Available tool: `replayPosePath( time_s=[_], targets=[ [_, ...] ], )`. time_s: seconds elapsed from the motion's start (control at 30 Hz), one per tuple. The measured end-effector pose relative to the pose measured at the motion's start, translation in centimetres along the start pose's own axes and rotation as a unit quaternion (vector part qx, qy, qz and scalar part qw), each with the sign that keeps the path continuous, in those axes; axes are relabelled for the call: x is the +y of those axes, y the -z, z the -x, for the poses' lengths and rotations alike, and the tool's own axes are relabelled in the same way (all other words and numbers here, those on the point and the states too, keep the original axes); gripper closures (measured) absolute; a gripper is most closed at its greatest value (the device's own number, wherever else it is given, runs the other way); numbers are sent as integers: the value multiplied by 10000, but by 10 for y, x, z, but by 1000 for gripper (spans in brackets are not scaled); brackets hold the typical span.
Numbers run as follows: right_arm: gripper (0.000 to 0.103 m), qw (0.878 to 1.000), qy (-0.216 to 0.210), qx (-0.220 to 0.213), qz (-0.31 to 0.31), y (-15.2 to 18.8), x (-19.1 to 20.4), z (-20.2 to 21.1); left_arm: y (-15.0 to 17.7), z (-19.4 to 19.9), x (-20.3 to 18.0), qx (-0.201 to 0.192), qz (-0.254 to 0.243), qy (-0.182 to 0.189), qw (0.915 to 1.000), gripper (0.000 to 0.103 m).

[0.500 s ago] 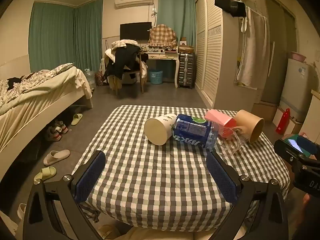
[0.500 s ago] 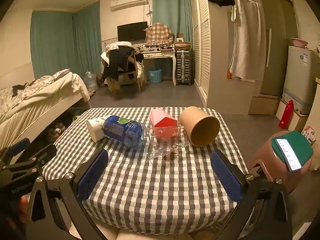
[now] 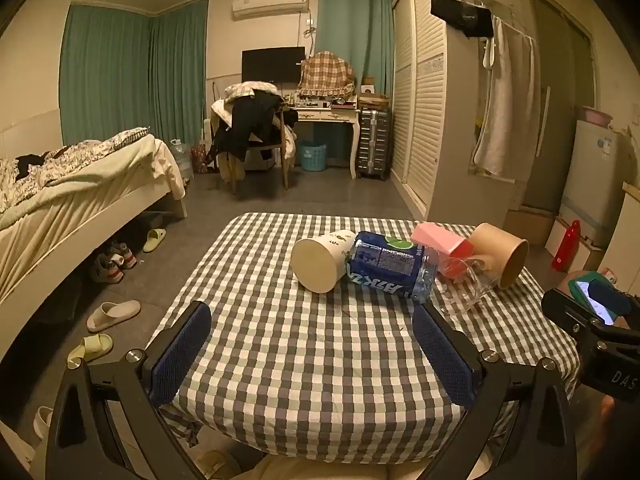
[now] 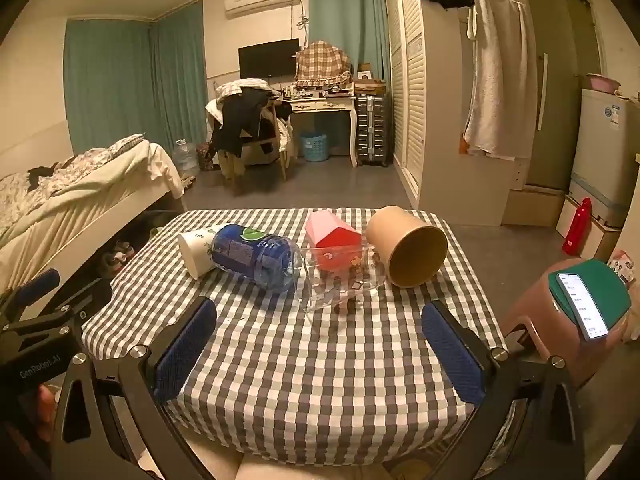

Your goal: Flip cup upside down

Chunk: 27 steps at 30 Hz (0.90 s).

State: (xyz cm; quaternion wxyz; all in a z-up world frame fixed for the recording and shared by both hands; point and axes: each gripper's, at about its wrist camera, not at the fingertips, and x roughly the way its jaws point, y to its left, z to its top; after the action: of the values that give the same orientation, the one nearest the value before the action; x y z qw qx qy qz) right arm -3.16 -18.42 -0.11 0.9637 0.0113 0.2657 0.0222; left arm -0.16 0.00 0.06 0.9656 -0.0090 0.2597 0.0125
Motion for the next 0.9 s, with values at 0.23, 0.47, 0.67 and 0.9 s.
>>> replayPosePath(
  time_s=[0.23, 0.47, 0.67, 0.9],
  targets=[
    [0, 10000, 5, 17, 5, 0, 1, 0, -1, 1, 1, 1, 22, 8, 10000, 0],
    [0, 10000, -8, 26, -5, 1, 2, 0, 0, 1, 1, -5, 18, 9, 10000, 0],
    [0, 10000, -24, 37, -42, 1, 1, 2, 0, 1, 0, -9, 22, 13, 10000, 0],
    [0, 10000, -39, 37, -53, 0, 0, 1, 0, 1, 1, -2, 13, 8, 10000, 0]
  ],
)
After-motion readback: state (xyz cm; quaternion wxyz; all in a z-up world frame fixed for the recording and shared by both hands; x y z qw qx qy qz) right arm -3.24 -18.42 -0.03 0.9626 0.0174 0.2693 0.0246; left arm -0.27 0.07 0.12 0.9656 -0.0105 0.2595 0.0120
